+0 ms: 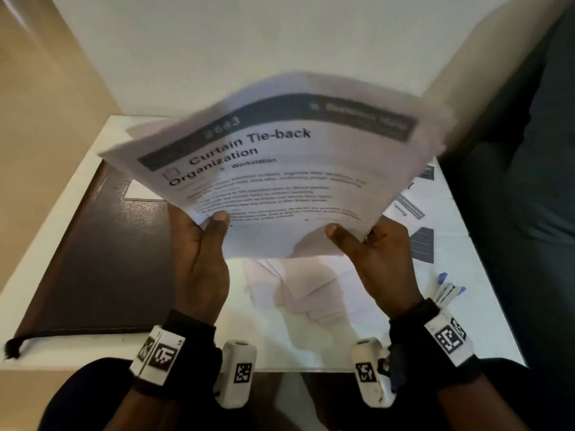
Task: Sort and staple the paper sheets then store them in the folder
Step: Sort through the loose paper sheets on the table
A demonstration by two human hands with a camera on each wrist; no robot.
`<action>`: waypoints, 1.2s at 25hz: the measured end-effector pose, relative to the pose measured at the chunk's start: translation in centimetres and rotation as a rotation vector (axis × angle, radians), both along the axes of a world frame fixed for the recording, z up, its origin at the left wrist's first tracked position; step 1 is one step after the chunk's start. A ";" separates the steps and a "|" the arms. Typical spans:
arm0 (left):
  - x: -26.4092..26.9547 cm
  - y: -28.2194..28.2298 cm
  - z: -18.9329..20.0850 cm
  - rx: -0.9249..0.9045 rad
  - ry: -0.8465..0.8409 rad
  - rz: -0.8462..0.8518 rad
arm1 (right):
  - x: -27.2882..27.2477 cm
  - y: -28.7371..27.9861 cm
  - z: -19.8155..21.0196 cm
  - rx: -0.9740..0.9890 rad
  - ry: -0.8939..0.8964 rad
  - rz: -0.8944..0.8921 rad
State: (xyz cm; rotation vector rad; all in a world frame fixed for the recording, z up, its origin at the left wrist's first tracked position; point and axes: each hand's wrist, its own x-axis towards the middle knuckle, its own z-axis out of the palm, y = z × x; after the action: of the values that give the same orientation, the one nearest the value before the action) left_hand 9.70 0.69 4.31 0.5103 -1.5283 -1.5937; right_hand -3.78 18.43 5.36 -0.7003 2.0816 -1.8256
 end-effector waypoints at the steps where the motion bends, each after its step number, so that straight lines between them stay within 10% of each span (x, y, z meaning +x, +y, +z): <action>1: -0.1 0.3 -0.3 -0.029 -0.024 -0.008 | -0.2 0.1 -0.2 0.006 0.004 -0.021; 20: -1.0 0.4 -3.3 0.074 -0.256 -0.058 | 0.0 -0.8 -2.1 0.245 -0.068 -0.026; 30: 1.7 -5.7 -2.6 0.279 -0.128 0.308 | -2.2 -1.1 -1.5 0.114 -0.151 0.020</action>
State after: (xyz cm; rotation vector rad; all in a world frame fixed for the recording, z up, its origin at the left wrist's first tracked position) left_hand 11.42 -5.05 1.76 0.9710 -1.2491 -1.5590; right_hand -5.95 17.37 3.82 -0.5344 2.0538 -1.6787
